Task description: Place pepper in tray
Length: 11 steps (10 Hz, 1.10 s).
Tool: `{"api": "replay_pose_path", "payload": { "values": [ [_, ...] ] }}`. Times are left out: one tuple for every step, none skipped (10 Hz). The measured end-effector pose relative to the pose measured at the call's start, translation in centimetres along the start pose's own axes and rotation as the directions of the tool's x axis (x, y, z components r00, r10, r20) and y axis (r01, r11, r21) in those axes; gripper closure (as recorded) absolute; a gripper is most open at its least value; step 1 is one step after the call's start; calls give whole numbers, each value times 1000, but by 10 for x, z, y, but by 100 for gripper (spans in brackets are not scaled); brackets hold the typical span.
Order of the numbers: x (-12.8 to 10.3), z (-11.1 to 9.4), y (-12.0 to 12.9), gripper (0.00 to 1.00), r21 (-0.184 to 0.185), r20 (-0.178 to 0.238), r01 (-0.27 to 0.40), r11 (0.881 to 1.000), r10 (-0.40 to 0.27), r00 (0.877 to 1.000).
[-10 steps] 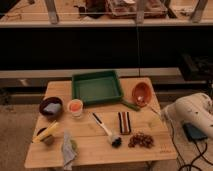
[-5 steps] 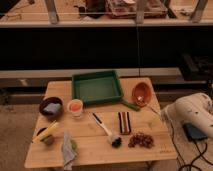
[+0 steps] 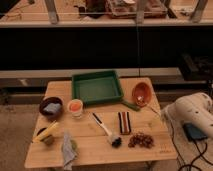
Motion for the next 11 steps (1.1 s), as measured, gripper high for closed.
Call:
{"api": "replay_pose_path", "payload": {
  "values": [
    [9,4,-2,20,11,1,43,999,-43,999],
    [29,12,-6,20,25,5,117,993,-117,993],
    [50,19,-14,20,32,7,179,983,-179,984],
    [66,25,-22,20,32,10,222,975,-222,975],
    [78,29,-28,20,28,13,254,967,-254,967],
    [81,29,-28,20,23,15,262,965,-262,965],
    [79,28,-25,20,18,17,260,965,-261,965],
    [79,28,-26,20,19,17,261,965,-261,965],
    [81,29,-27,20,19,16,264,964,-264,964],
    [82,31,-29,20,22,15,276,961,-277,961],
    [85,34,-33,20,35,7,297,954,-297,955]
  ]
}}
